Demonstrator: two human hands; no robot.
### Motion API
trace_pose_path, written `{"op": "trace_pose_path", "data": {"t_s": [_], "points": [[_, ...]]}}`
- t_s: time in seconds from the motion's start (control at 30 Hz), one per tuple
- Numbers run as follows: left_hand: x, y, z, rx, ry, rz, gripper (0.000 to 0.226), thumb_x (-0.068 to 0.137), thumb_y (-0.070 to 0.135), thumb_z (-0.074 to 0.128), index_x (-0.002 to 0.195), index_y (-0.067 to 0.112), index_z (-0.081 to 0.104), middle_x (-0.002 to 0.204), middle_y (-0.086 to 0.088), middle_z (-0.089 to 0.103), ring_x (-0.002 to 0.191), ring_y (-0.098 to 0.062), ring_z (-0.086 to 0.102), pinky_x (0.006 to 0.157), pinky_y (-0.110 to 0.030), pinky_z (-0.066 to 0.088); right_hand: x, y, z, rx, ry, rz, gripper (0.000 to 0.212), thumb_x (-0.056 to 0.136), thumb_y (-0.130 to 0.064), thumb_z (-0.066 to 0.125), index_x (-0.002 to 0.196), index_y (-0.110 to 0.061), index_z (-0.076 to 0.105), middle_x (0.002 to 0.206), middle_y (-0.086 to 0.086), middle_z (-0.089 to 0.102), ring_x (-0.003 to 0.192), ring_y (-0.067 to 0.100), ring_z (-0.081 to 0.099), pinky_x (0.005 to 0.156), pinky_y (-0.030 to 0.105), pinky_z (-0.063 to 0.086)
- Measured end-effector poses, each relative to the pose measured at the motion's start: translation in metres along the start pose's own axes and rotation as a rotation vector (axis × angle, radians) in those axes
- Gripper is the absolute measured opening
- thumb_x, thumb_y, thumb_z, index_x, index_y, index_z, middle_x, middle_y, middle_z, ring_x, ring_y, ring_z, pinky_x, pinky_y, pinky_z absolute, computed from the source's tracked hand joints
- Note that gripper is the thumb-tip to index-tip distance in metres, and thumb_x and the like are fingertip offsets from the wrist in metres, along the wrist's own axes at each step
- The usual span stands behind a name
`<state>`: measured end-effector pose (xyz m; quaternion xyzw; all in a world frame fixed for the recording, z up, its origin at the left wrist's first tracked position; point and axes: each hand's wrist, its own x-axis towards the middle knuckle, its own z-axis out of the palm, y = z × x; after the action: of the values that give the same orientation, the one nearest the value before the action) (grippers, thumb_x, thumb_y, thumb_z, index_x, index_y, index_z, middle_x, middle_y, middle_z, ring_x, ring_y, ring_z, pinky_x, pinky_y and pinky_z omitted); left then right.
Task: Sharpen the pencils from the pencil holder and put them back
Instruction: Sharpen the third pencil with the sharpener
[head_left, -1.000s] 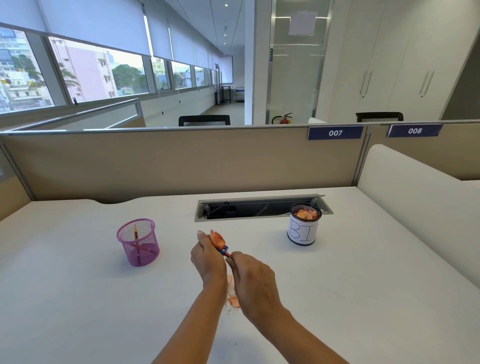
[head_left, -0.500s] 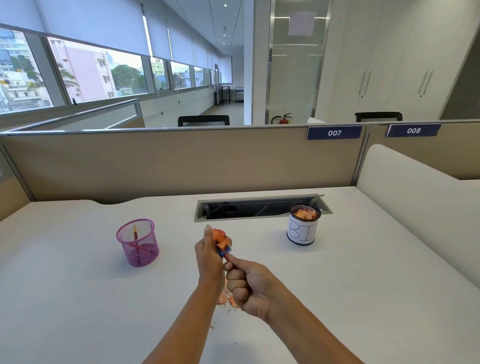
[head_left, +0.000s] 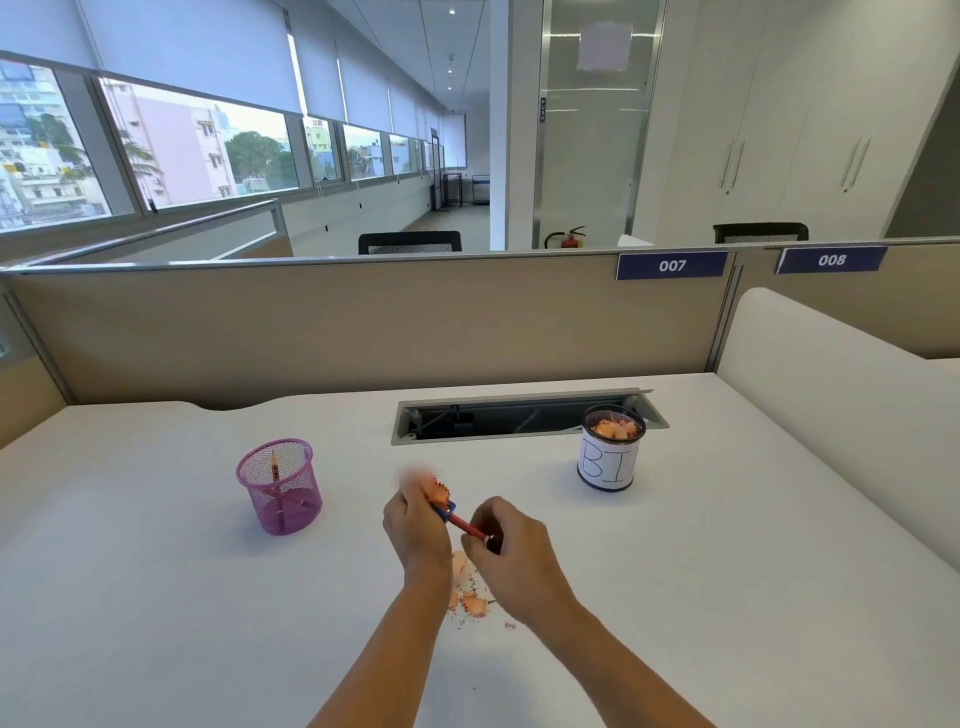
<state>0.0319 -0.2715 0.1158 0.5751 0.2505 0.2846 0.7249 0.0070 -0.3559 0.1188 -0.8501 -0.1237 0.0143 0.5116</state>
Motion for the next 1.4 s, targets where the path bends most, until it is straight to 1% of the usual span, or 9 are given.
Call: {"op": "trace_pose_path", "data": {"t_s": [0.07,0.17,0.3,0.47,0.6,0.9,1.13,1.33,1.4], "points": [[0.004,-0.004,0.000,0.048,0.050,0.006,0.047,0.099,0.030,0.027,0.059,0.015,0.049,0.063,-0.005,0.054,0.062,-0.014,0.052,0.061,-0.023,0.041,-0.002,0.009,0.005,-0.281,0.096,-0.293,0.006,0.090,-0.013,0.059,0.094,-0.009,0.060,0.077,-0.005,0.056,0.062,0.003,0.046,0.055,0.003,0.033],[0.007,-0.010,0.001,0.155,0.122,0.011,0.051,0.099,0.032,0.024,0.060,0.015,0.052,0.068,-0.006,0.058,0.070,-0.020,0.055,0.072,-0.033,0.042,0.001,0.024,0.013,-0.546,0.179,-0.462,0.025,0.065,-0.010,0.083,0.085,-0.012,0.068,0.063,-0.003,0.062,0.048,0.005,0.053,0.044,0.006,0.035],[0.008,-0.012,0.002,0.271,0.168,0.013,0.050,0.099,0.033,0.021,0.077,0.008,0.058,0.080,-0.012,0.061,0.081,-0.024,0.057,0.082,-0.038,0.044,0.002,0.027,0.017,-0.706,0.263,-0.558,0.040,0.050,-0.014,0.091,0.086,-0.012,0.073,0.061,-0.005,0.062,0.046,0.007,0.053,0.037,0.011,0.037],[0.007,-0.008,0.003,0.199,0.108,0.017,0.049,0.099,0.031,0.024,0.064,0.011,0.053,0.072,-0.008,0.057,0.074,-0.020,0.056,0.073,-0.028,0.043,-0.003,0.016,0.017,-0.618,0.227,-0.471,0.015,0.071,-0.019,0.078,0.079,-0.017,0.065,0.057,-0.006,0.060,0.042,0.005,0.043,0.041,0.004,0.021],[0.007,-0.004,0.003,0.131,0.023,0.065,0.051,0.099,0.028,0.026,0.055,0.013,0.045,0.060,-0.005,0.050,0.059,-0.015,0.049,0.056,-0.021,0.038,-0.004,-0.001,0.016,-0.306,0.179,-0.215,0.026,0.100,-0.028,0.039,0.086,-0.015,0.057,0.065,-0.005,0.055,0.050,0.006,0.037,0.046,0.010,0.026],[0.007,-0.004,0.002,-0.041,-0.132,-0.022,0.045,0.098,0.030,0.032,0.059,0.011,0.043,0.060,-0.007,0.045,0.058,-0.016,0.044,0.057,-0.026,0.036,-0.005,-0.027,-0.004,0.966,-0.159,0.667,0.037,0.098,-0.019,0.044,0.063,-0.008,0.049,0.036,-0.007,0.027,0.027,0.004,0.020,0.026,0.012,0.018],[0.017,-0.015,0.000,-0.127,-0.225,-0.092,0.043,0.096,0.033,0.035,0.065,0.005,0.046,0.065,-0.011,0.045,0.049,-0.012,0.047,0.041,-0.014,0.041,0.001,-0.014,-0.005,1.546,-0.374,0.839,0.049,0.101,-0.018,0.036,0.057,-0.001,0.050,0.035,-0.001,0.028,0.029,0.005,0.014,0.020,0.014,0.018],[0.005,-0.003,-0.002,-0.089,-0.156,-0.064,0.040,0.096,0.033,0.036,0.061,0.014,0.040,0.062,-0.005,0.042,0.060,-0.016,0.042,0.059,-0.025,0.036,-0.005,-0.015,-0.012,0.849,-0.341,0.562,0.014,0.092,-0.019,0.055,0.091,-0.005,0.053,0.061,0.001,0.047,0.043,0.005,0.037,0.035,0.012,0.030],[0.003,-0.002,-0.002,-0.082,-0.141,-0.038,0.038,0.097,0.032,0.034,0.064,0.016,0.042,0.065,-0.004,0.045,0.064,-0.016,0.044,0.062,-0.023,0.037,-0.006,-0.016,-0.008,0.548,-0.288,0.451,0.021,0.089,-0.015,0.060,0.105,-0.009,0.049,0.075,0.003,0.051,0.051,0.007,0.042,0.043,0.016,0.036]]}}
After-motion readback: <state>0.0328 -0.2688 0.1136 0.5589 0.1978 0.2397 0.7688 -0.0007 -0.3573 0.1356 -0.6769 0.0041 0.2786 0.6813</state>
